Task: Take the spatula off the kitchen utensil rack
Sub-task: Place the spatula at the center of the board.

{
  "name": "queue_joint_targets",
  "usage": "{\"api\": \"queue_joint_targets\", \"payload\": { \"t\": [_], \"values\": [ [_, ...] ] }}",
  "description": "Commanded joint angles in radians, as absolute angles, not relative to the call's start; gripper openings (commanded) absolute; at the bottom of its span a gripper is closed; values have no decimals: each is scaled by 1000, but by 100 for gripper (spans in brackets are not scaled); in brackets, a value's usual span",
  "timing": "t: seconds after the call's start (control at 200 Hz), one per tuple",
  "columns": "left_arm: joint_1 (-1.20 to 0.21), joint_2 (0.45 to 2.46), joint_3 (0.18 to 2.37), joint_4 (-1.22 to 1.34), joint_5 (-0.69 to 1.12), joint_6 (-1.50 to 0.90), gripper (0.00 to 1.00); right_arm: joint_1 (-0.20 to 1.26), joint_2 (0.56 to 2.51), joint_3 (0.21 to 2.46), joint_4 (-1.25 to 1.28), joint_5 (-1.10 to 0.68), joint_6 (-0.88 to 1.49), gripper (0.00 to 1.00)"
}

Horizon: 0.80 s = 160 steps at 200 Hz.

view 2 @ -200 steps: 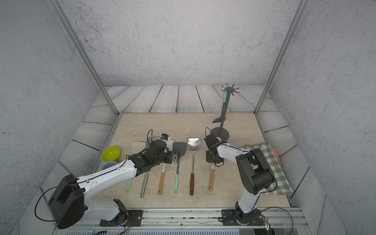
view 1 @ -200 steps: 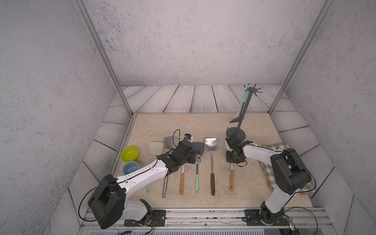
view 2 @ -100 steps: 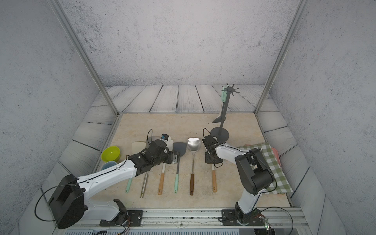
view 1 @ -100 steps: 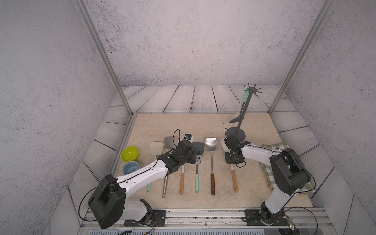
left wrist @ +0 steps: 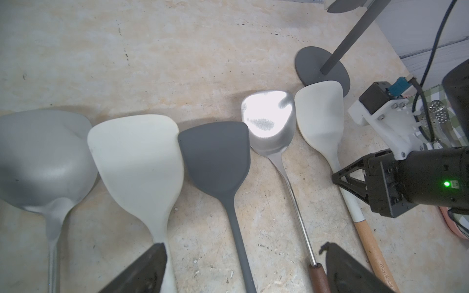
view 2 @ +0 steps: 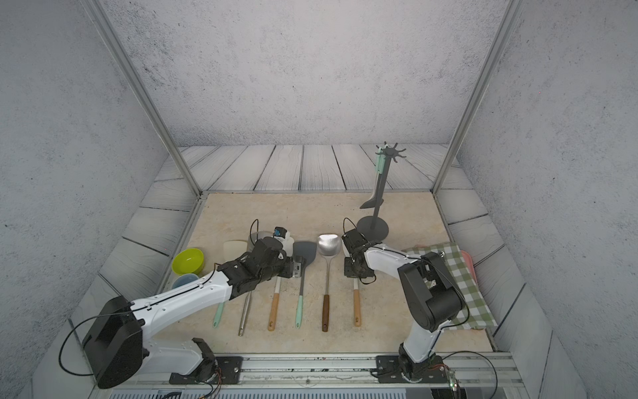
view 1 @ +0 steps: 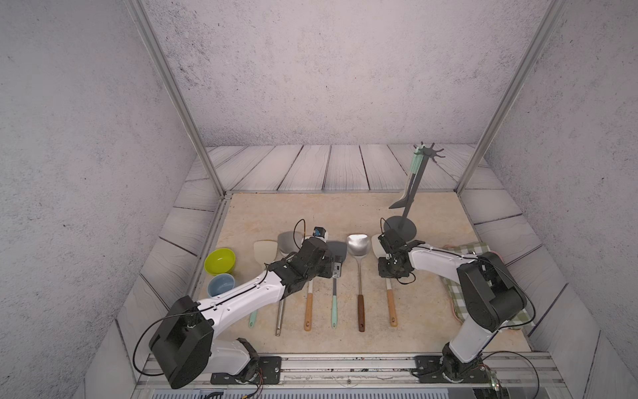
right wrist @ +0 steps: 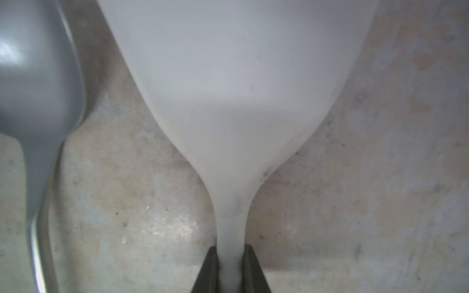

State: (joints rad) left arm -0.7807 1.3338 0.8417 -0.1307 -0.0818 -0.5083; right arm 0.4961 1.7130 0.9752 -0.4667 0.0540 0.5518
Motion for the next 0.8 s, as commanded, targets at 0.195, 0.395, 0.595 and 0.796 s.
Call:
{"api": "queue_joint_targets", "payload": {
  "t": [0.195,0.395,0.595,0.796],
  "values": [
    [-776,1333,831,-122,-80,-504,99,511,1724,978,-453,8,577,14],
    [-775,1334,833,-123,-72,-506,99,513,1713,969,-460,23,573,33],
    [-776,1314,830,-128,-62,-505,99,513,1631,944,-469,53,551,52],
    [-775,1256,814,-122,-34,-498,99,511,1466,884,-464,78,513,75]
  ]
}}
